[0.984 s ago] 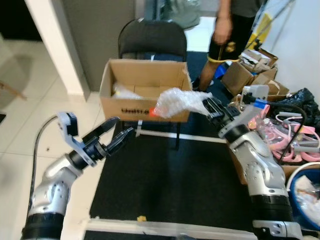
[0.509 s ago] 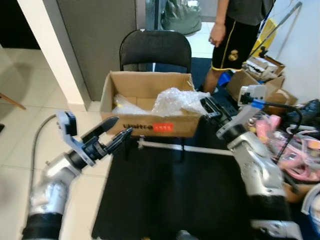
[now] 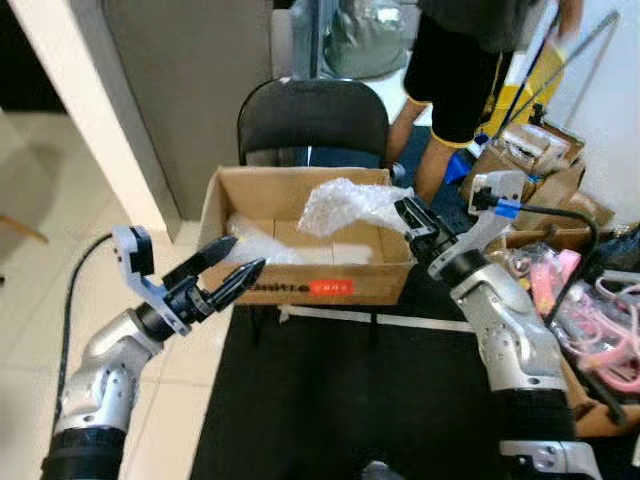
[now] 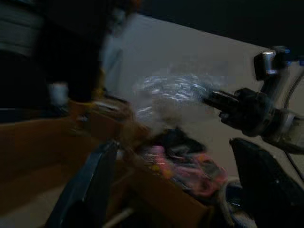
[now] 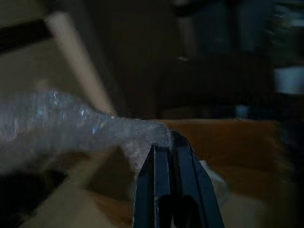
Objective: Picking trash to rubbish bin
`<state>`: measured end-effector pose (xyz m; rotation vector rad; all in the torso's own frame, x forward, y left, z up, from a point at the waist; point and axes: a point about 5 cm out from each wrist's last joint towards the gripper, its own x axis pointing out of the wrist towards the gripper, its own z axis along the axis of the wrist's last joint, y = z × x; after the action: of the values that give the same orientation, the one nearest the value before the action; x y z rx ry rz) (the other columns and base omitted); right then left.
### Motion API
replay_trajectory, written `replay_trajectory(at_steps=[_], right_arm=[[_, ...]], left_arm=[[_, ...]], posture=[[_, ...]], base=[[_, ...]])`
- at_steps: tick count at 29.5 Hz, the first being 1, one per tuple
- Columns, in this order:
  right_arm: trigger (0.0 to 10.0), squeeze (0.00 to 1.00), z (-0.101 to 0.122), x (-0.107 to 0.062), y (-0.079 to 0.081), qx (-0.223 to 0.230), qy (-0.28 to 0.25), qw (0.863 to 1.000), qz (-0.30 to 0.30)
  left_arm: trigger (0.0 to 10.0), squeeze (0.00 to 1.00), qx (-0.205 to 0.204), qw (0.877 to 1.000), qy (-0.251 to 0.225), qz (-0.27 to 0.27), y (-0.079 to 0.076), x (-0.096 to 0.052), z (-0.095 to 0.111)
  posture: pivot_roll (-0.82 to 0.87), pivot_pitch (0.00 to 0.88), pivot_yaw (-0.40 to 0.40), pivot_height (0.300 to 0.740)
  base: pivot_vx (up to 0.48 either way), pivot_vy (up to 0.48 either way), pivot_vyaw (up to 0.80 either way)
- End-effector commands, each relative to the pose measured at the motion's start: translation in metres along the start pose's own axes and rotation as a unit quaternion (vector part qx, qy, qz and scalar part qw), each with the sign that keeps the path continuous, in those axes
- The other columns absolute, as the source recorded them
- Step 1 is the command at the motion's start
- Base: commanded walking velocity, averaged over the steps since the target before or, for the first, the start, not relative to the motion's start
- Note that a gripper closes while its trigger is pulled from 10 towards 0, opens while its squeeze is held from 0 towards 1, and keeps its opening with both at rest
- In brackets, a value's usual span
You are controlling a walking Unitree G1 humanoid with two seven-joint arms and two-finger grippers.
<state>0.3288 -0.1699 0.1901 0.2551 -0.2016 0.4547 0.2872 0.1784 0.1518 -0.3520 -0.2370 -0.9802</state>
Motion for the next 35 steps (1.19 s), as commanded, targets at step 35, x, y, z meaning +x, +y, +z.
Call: replay_trajectory(at_steps=[35], right_arm=[[10.0, 0.0, -0.039, 0.032, 0.034, -0.058, 0.077, 0.995, 0.008]], left_arm=[[10.0, 0.0, -0.014, 0.999, 0.03, 0.031, -0.001, -0.019, -0.012]], posture=[[0.01, 0.133, 0.003, 0.74]], base=[[0.335, 0.0, 0.0]])
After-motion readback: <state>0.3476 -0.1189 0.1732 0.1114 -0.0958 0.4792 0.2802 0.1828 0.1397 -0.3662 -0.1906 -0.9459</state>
